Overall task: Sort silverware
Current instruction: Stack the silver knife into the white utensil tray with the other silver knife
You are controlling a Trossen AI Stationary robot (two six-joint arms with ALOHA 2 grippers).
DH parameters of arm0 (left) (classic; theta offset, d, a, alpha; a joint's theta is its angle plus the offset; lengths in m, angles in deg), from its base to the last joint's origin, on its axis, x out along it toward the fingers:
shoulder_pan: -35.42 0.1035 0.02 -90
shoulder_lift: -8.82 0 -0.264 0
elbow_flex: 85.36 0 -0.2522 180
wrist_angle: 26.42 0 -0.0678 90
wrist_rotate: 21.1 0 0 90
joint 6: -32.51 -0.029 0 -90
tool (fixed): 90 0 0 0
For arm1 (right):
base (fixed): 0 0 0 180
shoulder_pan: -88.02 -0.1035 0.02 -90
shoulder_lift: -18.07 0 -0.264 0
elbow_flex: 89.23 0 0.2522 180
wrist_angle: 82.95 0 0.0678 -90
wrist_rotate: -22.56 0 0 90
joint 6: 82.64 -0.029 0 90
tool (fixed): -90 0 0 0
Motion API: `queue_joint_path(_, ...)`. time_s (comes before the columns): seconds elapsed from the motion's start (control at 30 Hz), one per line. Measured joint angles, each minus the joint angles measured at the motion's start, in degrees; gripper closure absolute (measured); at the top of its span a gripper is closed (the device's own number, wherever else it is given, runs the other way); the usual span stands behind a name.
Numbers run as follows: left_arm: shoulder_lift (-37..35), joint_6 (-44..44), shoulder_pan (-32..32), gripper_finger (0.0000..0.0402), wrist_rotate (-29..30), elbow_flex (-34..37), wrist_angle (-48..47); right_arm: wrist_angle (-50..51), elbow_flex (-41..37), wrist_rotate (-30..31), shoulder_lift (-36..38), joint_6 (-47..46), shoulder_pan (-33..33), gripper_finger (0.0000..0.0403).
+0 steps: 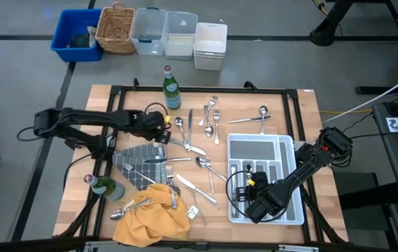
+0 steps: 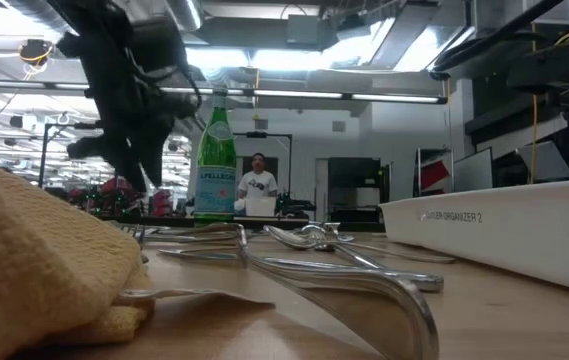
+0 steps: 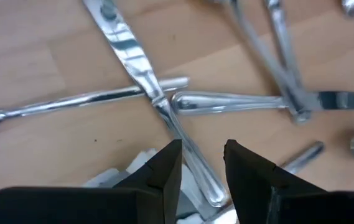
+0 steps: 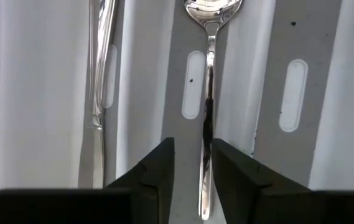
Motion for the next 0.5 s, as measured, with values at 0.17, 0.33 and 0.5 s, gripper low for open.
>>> queue_joint_path(0.17, 5.5, 0.0, 0.0, 0.0292, -0.1, 0.0, 1.5, -0.3, 0.0, -1.0, 0.0, 0.0, 0.0, 0.0295)
queue_joint_path(0.33, 9.1, 0.0, 0.0, 0.0292, -0.7, 0.0, 1.7, -0.3, 0.0, -1.5, 0.0, 0.0, 0.0, 0.0295)
queue_joint_path(0.5, 11.2, 0.1, 0.0, 0.0292, -0.7, 0.0, 4.6, -0.3, 0.0, -1.5, 0.0, 0.0, 0.0, 0.0294)
